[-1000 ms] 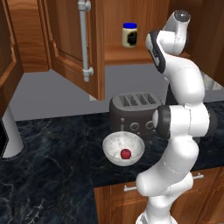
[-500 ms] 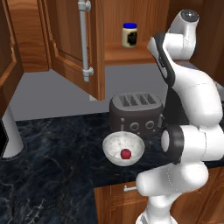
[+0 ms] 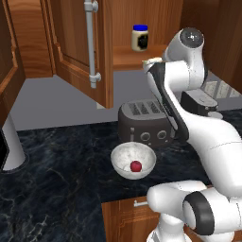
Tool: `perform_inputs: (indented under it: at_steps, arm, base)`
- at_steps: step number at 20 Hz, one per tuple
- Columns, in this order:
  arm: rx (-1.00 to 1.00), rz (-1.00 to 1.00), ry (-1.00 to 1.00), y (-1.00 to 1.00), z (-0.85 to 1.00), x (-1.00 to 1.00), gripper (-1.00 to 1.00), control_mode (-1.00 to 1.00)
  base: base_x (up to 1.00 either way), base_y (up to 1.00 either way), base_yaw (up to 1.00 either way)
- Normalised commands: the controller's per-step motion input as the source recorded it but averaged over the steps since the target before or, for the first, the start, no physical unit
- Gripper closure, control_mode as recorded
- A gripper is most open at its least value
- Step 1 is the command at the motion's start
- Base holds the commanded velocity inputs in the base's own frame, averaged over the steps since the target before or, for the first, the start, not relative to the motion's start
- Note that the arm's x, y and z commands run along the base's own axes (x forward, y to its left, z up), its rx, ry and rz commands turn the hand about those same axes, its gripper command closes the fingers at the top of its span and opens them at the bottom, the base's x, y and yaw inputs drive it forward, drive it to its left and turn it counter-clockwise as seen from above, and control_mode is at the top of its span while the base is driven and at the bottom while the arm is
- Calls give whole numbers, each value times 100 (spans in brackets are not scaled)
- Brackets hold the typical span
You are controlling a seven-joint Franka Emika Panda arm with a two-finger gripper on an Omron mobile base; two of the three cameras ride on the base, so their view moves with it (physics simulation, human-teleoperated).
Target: Open the cabinet. Pick the apple and banana from the cabinet and place them into the bowl. Then close the cabinet.
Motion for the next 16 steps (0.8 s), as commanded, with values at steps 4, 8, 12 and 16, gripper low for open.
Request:
perform_inputs:
  at_steps: [4,8,12,16]
  arm:
    - [-16,28,0,88,-18,-100,100,-100]
    - [-2,15,-1,26,-11,-60,100,-100]
    - [0,1,5,0,-12,-7,100,-100]
    - [2,9,27,-1,-70,-20,100,-100]
  base:
    - [0,0,0]
    - [0,0,0]
    - [0,0,0]
    - [0,0,0]
